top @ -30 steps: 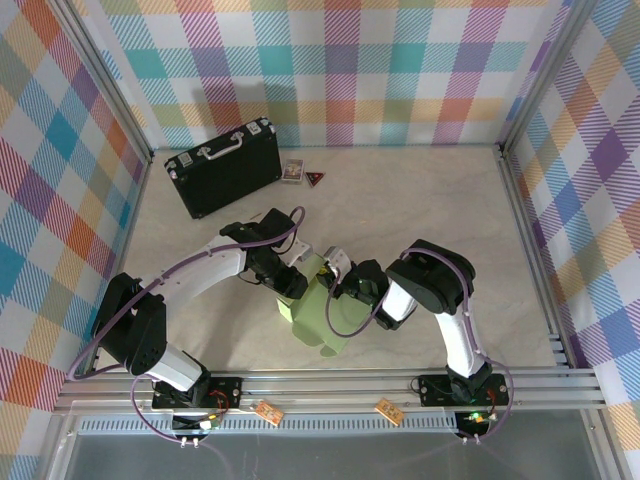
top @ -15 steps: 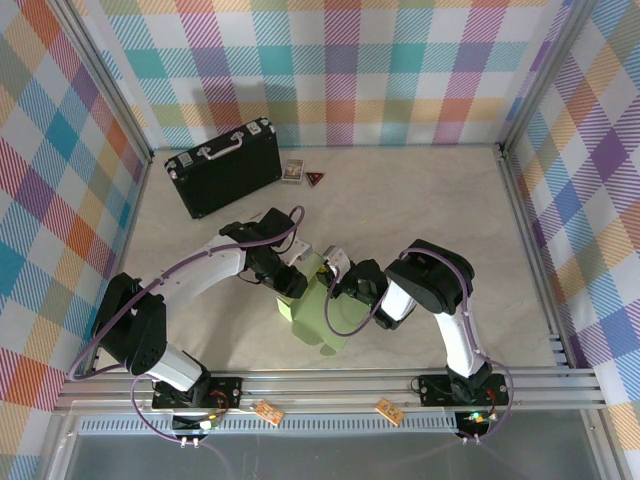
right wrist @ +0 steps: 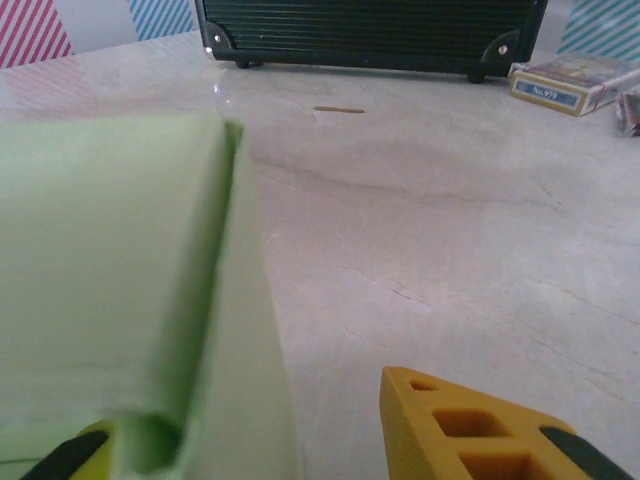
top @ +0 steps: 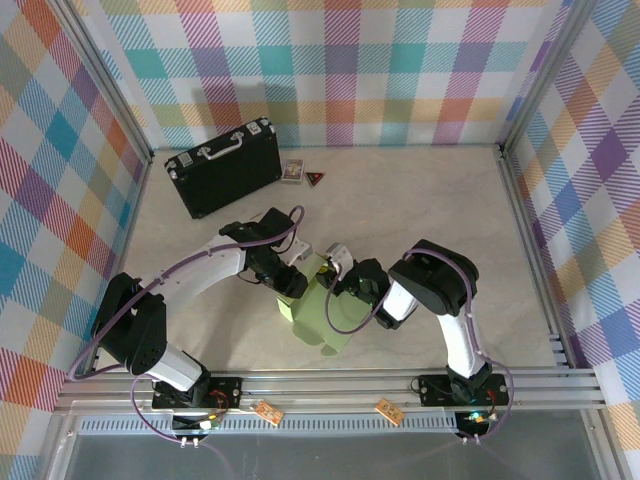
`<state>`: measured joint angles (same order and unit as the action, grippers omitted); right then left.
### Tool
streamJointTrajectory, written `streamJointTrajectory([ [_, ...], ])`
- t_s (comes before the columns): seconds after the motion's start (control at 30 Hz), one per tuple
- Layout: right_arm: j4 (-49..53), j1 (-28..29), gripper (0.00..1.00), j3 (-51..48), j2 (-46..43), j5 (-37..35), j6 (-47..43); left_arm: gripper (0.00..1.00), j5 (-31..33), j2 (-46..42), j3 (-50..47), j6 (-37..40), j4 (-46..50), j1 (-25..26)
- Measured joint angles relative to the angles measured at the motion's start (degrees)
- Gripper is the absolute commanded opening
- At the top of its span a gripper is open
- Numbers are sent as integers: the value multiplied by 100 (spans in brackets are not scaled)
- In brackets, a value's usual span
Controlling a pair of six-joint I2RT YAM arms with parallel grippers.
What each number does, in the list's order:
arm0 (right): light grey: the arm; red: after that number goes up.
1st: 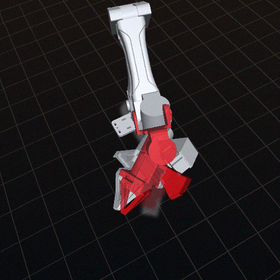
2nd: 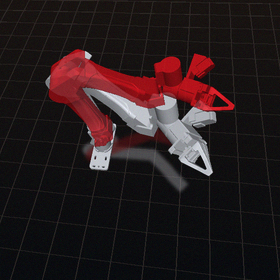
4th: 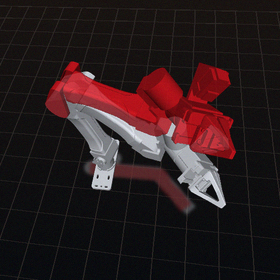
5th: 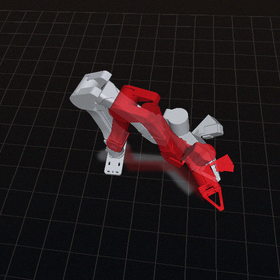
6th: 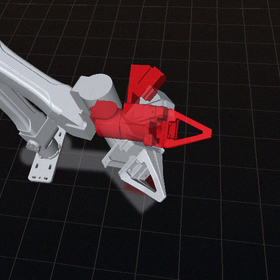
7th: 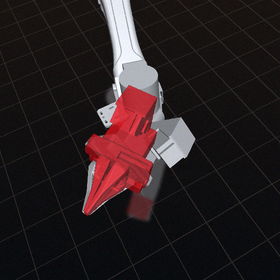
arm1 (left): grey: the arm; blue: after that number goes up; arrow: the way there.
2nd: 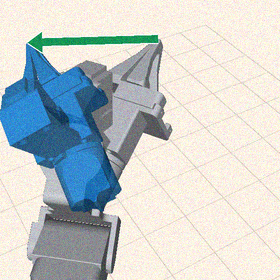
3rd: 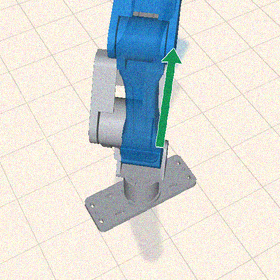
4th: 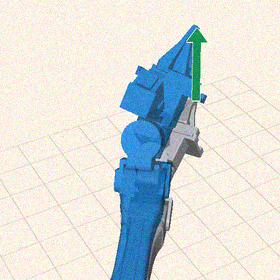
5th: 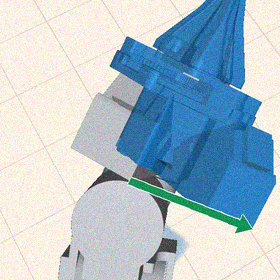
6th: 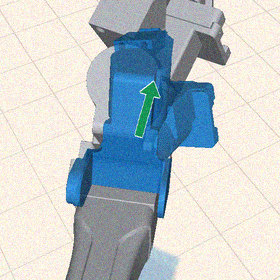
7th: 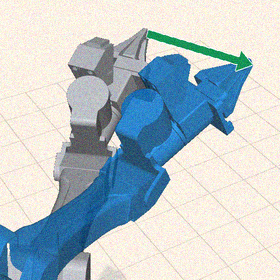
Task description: Fold the paper box
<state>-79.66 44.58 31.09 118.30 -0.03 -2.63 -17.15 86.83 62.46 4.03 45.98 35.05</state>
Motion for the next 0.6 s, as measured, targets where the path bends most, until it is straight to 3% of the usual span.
streamJointTrajectory([
  [0.2,17,-4,35,-199,-286,68,-332,48,-35,0,0,-9,46,-11],
  [0.6,20,-4,11,-199,-452,448,-511,48,-42,0,0,-11,52,-33],
])
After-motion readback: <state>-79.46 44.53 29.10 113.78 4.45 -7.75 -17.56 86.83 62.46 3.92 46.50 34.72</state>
